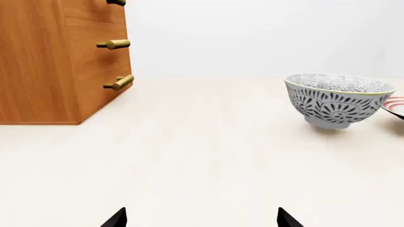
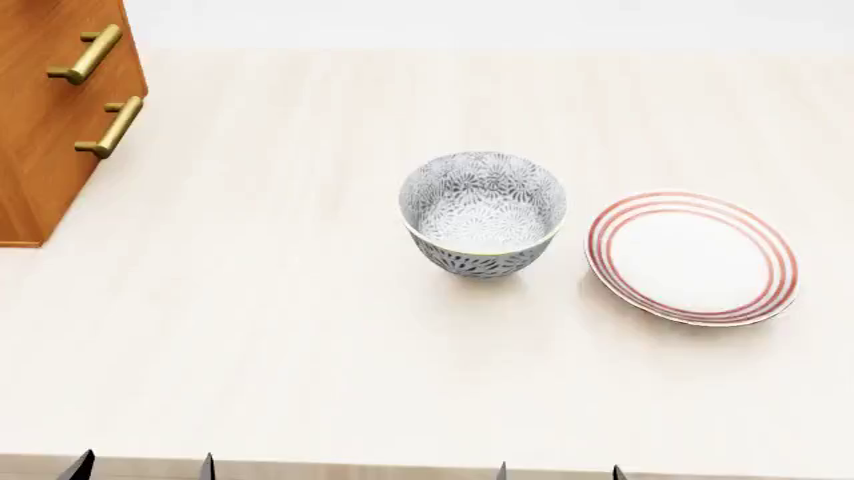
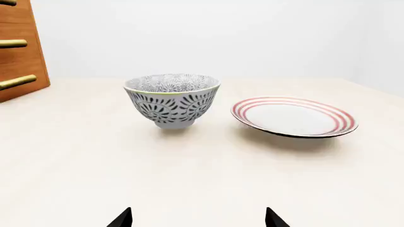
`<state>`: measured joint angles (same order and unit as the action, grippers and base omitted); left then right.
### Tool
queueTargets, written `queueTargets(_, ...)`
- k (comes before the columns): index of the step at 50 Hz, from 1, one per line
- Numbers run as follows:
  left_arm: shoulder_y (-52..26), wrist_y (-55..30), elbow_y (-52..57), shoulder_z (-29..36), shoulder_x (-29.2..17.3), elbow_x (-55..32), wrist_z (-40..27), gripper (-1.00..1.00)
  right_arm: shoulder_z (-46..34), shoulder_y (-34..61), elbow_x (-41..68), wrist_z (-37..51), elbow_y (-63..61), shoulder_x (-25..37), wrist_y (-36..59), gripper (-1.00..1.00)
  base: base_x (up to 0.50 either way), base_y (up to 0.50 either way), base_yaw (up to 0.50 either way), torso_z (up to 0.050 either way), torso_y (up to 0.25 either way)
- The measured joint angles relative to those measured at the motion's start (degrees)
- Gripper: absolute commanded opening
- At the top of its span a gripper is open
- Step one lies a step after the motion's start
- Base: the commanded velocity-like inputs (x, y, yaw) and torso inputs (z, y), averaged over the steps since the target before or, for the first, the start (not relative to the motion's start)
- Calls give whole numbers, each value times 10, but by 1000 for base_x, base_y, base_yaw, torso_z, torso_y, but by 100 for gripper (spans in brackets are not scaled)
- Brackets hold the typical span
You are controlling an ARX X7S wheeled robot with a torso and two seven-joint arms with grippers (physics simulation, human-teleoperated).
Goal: Put the bowl on top of the cabinet.
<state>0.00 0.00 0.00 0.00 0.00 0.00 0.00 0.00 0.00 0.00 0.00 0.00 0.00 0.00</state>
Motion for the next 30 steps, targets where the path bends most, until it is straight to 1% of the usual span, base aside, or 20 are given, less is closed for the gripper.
queueTargets(20,-3,-3,1,31,-27,-34,-33,100,-21,-1,31,27,-8,22,7,100,0,3,0,0,0)
queueTargets(22,-3,-3,1,34,-29,-36,-36,100,-23,-1,31,32,-8,24,6,100,0,225,0,0,0)
queueTargets(30,-4,-3,-1,42,-36,-44,-45,100,-31,-1,35,49,-7,31,5,100,0,500,0,0,0)
